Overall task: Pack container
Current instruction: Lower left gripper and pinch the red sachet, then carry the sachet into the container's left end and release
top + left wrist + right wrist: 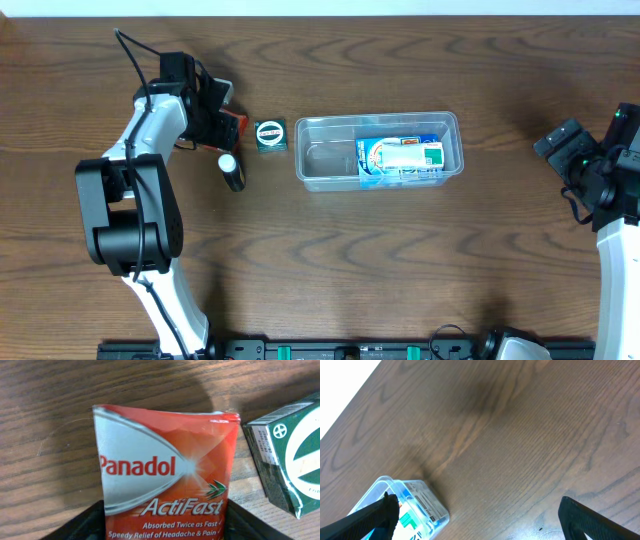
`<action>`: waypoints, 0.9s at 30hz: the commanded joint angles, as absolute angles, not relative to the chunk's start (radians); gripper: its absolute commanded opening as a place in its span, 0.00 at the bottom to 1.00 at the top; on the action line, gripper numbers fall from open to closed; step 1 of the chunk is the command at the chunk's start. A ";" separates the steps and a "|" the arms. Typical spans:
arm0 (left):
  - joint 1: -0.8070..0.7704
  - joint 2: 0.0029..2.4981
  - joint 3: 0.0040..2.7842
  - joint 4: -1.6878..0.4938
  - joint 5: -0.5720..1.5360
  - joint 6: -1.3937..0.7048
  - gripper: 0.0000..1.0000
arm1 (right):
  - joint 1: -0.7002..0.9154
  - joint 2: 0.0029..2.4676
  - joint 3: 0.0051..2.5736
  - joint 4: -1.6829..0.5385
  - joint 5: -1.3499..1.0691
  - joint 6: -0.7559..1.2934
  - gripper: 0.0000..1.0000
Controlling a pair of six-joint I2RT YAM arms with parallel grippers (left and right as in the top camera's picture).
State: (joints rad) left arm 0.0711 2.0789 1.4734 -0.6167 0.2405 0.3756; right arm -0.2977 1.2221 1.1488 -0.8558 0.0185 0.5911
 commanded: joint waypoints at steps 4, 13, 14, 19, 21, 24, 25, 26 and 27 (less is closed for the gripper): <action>0.073 2.093 1.464 -0.617 0.255 0.233 0.69 | -0.303 1.224 1.150 -0.858 0.022 0.578 0.99; 0.073 2.080 1.466 -0.643 0.254 0.170 0.68 | -0.303 1.224 1.150 -0.857 0.022 0.579 0.99; 0.073 2.072 1.467 -0.644 0.254 0.156 0.68 | -0.303 1.224 1.150 -0.857 0.022 0.579 0.99; 0.073 1.994 1.468 -0.653 0.254 0.097 0.63 | -0.303 1.224 1.150 -0.858 0.022 0.579 0.99; 0.073 1.950 1.468 -0.663 0.254 0.062 0.63 | -0.303 1.224 1.150 -0.858 0.022 0.579 0.99; 0.071 1.872 1.468 -0.690 0.255 0.007 0.63 | -0.303 1.224 1.150 -0.858 0.022 0.579 0.99; 0.069 1.847 1.468 -0.700 0.256 -0.007 0.63 | -0.303 1.224 1.150 -0.857 0.022 0.579 0.99; 0.066 1.819 1.468 -0.714 0.266 -0.019 0.63 | -0.303 1.224 1.150 -0.858 0.022 0.578 0.99; 0.062 1.795 1.468 -0.726 0.292 -0.021 0.63 | -0.303 1.224 1.150 -0.858 0.022 0.579 0.99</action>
